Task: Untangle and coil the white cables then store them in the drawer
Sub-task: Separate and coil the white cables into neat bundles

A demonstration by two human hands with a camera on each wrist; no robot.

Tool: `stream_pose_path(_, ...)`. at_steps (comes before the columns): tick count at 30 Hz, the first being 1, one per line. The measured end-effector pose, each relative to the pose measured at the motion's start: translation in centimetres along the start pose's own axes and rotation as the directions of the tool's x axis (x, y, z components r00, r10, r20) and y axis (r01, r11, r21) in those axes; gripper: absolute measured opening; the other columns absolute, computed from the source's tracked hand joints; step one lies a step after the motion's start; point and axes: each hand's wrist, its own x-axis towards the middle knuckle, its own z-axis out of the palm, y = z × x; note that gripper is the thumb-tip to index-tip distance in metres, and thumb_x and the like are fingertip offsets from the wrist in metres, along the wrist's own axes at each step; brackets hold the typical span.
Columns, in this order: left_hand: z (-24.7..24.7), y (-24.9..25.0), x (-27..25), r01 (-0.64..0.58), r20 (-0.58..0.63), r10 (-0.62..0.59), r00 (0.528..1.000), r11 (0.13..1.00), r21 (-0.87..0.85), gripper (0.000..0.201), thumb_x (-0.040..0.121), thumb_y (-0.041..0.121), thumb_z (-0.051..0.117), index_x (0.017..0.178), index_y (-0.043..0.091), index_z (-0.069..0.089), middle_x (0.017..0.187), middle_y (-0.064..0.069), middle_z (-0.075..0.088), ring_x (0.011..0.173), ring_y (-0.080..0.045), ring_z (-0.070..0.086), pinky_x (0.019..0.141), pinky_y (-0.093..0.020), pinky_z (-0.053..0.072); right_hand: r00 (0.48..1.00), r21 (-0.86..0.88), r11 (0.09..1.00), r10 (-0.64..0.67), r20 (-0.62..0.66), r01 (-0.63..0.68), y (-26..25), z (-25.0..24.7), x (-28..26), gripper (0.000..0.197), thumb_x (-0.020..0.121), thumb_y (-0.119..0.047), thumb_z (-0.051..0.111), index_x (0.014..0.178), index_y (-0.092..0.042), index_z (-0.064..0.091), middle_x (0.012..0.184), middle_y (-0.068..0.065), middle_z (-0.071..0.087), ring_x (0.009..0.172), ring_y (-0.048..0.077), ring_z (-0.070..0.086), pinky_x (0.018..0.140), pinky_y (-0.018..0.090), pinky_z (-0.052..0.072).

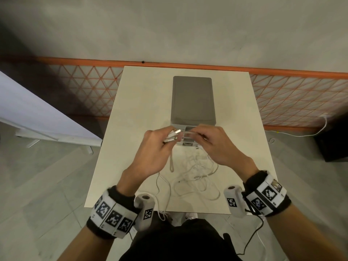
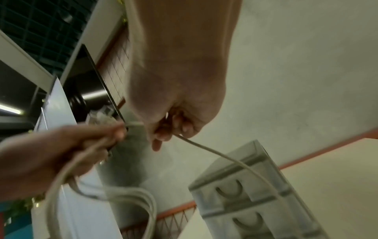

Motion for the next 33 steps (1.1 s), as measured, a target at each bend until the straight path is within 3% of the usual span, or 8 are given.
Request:
stream_pose_path(2,-1.3,1.0,-0.5,-0.028,-0.081,0.02,0.997,0.994,-0.107,0.028,0.099,0.024,0.056,0.077,0.006,0.061,0.056,-0.007,0.049,0.049,-0.017,0.038,0.049,-0.029,0.032,1.0,0.031,0.999,0.014,-0.015,-0.014,1.3,1.0,-0.2,0.027,0.102,-0.019,0.053,0.081,-0.004,0.061,0.068,-0.009,0.05,0.063,0.007,0.046,0.06,0.015,0.034)
stream_pose_path(6,-5.1,1.7,-1.1,-0.092,-0.312,0.017,0.95,0.97,-0.226,0.024,0.099,0.017,0.054,0.075,0.015,0.057,0.054,0.013,0.044,0.049,-0.004,0.034,0.049,-0.022,0.029,0.985,0.088,0.982,0.172,-0.033,-0.168,5.4,2.5,-1.4,0.023,0.102,-0.017,0.052,0.089,-0.003,0.065,0.076,0.004,0.064,0.071,0.015,0.057,0.062,0.025,0.043)
stream_pose_path(9,-7.0,1.5,-1.9,-0.104,-0.365,-0.024,0.931,0.94,-0.326,0.025,0.097,0.026,0.055,0.073,0.019,0.057,0.05,0.008,0.032,0.045,-0.013,0.025,0.045,-0.023,0.021,0.97,0.079,0.968,0.242,-0.022,-0.24,7.5,3.4,-2.2,0.02,0.103,-0.02,0.05,0.09,-0.022,0.065,0.084,0.001,0.07,0.084,0.019,0.065,0.073,0.028,0.05)
stream_pose_path(12,-7.2,0.1,-2.3,-0.02,-0.224,-0.038,0.974,0.968,-0.251,0.022,0.094,0.024,0.056,0.075,0.014,0.063,0.049,0.008,0.04,0.046,-0.009,0.03,0.046,-0.023,0.026,0.963,0.072,0.961,0.27,-0.006,-0.268,7.8,3.9,-2.4,0.018,0.103,-0.019,0.051,0.098,-0.027,0.066,0.088,0.0,0.071,0.09,0.018,0.067,0.077,0.027,0.05)
stream_pose_path(15,-6.2,-1.5,-2.1,0.098,0.093,-0.114,0.989,0.983,0.158,0.022,0.09,0.036,0.061,0.083,0.017,0.072,0.058,0.0,0.057,0.053,-0.012,0.047,0.057,-0.031,0.045,0.979,0.036,0.979,0.203,0.001,-0.203,6.7,3.6,-2.1,0.021,0.102,-0.019,0.052,0.106,-0.014,0.071,0.095,0.003,0.071,0.081,0.014,0.063,0.074,0.028,0.05)
stream_pose_path(20,-2.6,0.0,-1.5,0.201,-0.002,-0.207,0.978,0.95,0.237,0.055,0.078,0.065,0.066,0.125,0.035,0.061,0.064,0.009,0.059,0.075,-0.019,0.059,0.077,-0.037,0.053,0.998,-0.265,0.962,0.061,-0.012,-0.062,4.0,2.4,-1.2,0.027,0.101,-0.025,0.053,0.121,-0.017,0.069,0.105,-0.002,0.069,0.096,0.022,0.063,0.079,0.041,0.053)
stream_pose_path(24,0.0,0.7,0.1,0.151,0.009,-0.157,0.988,0.966,0.209,0.047,0.081,0.064,0.066,0.118,0.036,0.062,0.057,0.018,0.046,0.06,-0.009,0.047,0.064,-0.032,0.047,1.0,-0.285,0.959,0.014,0.009,-0.011,1.9,1.7,-0.5,0.026,0.1,-0.023,0.052,0.12,-0.02,0.069,0.091,-0.004,0.062,0.086,0.021,0.058,0.071,0.043,0.052)
stream_pose_path(33,0.2,0.1,0.4,-0.012,0.052,0.005,0.999,0.992,0.124,0.03,0.098,0.033,0.059,0.07,0.031,0.05,0.054,0.01,0.047,0.051,-0.012,0.044,0.052,-0.033,0.039,0.995,-0.023,0.998,-0.054,-0.087,0.052,0.1,1.3,-0.4,0.021,0.099,-0.018,0.057,0.11,-0.008,0.073,0.081,-0.007,0.063,0.074,0.001,0.055,0.067,0.01,0.039)
